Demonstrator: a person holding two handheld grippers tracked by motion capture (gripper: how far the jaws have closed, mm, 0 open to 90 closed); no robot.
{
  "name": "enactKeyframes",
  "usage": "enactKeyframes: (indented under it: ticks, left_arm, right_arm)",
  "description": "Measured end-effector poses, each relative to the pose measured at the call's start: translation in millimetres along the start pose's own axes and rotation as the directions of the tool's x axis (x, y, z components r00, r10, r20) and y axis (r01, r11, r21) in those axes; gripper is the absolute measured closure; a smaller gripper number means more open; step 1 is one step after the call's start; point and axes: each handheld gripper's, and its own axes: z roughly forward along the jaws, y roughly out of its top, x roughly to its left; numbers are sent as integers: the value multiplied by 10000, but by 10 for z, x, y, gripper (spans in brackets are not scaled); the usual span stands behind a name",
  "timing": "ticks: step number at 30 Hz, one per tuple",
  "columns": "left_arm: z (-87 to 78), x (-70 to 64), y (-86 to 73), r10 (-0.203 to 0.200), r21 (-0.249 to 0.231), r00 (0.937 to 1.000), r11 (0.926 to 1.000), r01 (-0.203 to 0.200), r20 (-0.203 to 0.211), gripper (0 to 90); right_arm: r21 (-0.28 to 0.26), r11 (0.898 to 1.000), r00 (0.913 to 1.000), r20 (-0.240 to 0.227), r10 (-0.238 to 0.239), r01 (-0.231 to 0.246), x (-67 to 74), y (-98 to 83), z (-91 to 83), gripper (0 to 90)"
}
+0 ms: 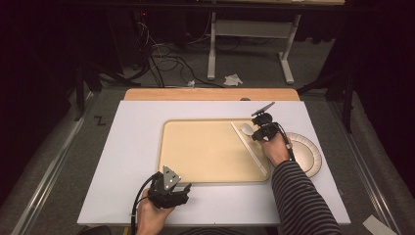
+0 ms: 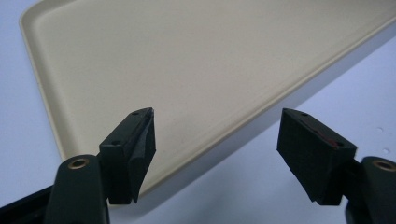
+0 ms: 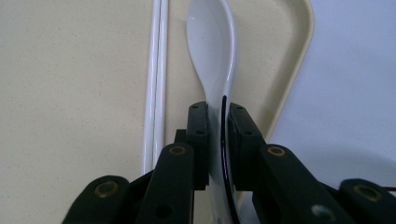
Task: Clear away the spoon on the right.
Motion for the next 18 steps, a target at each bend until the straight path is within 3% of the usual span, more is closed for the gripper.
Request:
enactKeyframes:
  ticks: [3,18]
  left_arm:
    - [-16,0,-11,145,32,9999,9999,-145,-62,283]
    - [-44,17,-14,141,-43,9998,9999,-142,-159,283]
  right_arm:
    - [126,9999,10000,29,-17,17,-7,26,19,820]
    - [648,9979,10000,-32,-74,76,11,68,129,752]
